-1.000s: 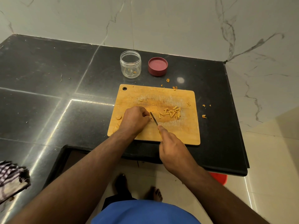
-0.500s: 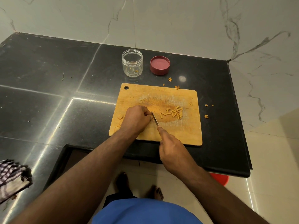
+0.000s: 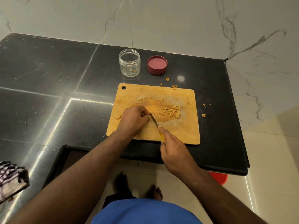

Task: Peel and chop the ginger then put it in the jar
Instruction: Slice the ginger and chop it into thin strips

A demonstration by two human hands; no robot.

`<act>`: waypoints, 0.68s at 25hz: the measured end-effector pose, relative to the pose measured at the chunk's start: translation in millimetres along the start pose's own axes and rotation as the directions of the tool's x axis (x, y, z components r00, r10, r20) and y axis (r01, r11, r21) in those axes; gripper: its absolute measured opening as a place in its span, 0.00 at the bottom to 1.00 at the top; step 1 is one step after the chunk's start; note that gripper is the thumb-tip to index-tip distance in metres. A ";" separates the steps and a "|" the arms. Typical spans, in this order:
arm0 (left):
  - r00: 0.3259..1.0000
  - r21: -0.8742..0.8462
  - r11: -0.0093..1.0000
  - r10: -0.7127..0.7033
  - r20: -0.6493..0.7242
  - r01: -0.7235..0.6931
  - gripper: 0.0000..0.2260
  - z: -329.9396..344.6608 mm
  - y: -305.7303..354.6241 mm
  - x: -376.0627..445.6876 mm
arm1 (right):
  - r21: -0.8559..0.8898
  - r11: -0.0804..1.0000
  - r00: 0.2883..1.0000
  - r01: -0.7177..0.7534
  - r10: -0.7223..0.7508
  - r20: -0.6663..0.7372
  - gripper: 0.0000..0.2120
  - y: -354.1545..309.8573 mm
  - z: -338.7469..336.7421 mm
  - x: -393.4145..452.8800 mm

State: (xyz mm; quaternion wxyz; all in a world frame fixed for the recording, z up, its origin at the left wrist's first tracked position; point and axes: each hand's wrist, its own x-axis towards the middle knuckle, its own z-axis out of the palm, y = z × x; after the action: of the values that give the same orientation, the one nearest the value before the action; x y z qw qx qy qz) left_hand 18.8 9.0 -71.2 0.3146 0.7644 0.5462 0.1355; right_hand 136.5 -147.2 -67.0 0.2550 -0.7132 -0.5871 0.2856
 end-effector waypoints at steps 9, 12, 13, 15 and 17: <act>1.000 0.019 1.000 -0.011 -0.020 0.012 0.06 2.8 0.4 -0.1 | -0.011 1.000 1.000 -0.001 0.001 0.019 0.24 -3.3 3.6 4.7; 0.999 0.027 1.000 -0.005 -0.033 0.005 0.06 2.2 -0.3 -0.4 | -0.003 1.000 0.998 -0.020 0.021 0.062 0.25 -4.2 2.8 11.8; 0.999 0.030 1.000 -0.003 -0.036 0.004 0.05 1.9 -0.3 -0.9 | -0.001 1.000 0.997 -0.027 0.027 0.067 0.25 -4.9 3.2 12.7; 0.999 0.029 1.000 -0.002 -0.039 0.003 0.05 2.2 0.3 -1.6 | 0.007 0.999 0.997 -0.034 0.034 0.065 0.25 -4.9 4.3 9.2; 0.999 0.043 0.999 0.008 -0.046 -0.006 0.04 1.9 1.6 -2.7 | 0.024 0.999 0.998 -0.041 0.040 0.054 0.25 -4.0 5.3 -2.4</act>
State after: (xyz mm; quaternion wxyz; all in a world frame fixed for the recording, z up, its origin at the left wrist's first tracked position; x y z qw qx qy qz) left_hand 20.1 5.5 -71.4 0.2851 0.7696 0.5533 0.1423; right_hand 129.6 -148.6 -67.7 0.2425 -0.7138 -0.5755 0.3171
